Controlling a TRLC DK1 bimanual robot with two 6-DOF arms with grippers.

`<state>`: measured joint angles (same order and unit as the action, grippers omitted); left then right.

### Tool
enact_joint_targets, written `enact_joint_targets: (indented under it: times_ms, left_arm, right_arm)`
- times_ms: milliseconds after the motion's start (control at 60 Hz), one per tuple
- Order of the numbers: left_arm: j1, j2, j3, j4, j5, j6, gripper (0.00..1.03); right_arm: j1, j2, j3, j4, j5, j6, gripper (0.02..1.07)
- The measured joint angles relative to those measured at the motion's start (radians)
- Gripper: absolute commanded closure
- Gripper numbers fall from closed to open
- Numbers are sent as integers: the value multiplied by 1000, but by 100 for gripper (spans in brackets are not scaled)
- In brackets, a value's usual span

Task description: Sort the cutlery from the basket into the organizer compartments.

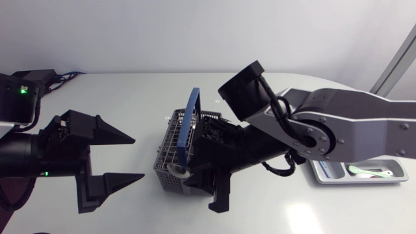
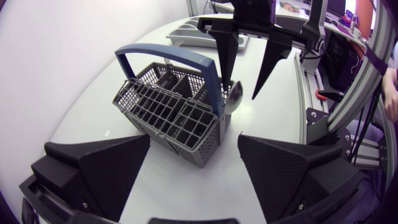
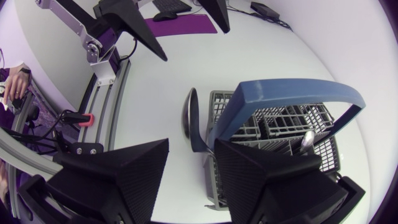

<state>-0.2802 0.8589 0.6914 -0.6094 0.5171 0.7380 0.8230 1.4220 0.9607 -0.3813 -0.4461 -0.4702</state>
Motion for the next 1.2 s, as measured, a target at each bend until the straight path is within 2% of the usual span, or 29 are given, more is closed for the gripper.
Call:
enact_joint_targets:
  times_ms: [200,317,600,967,1200]
  left_arm:
    - [-7,-4,-11,0,0,0,6]
    - [-16,-13,-20,0,0,0,6]
    - [-18,-15,-23,0,0,0,6]
    - [-29,-7,-26,5,-1,0,6]
    - [-34,6,-41,16,-1,-1,6]
  right_arm:
    - [5,22,21,4,-7,7,86]
    - [13,39,28,4,-7,7,102]
    - [16,32,39,3,-22,6,102]
    - [15,-102,77,-64,-93,18,102]
    - [-3,-203,94,-63,-138,43,102]
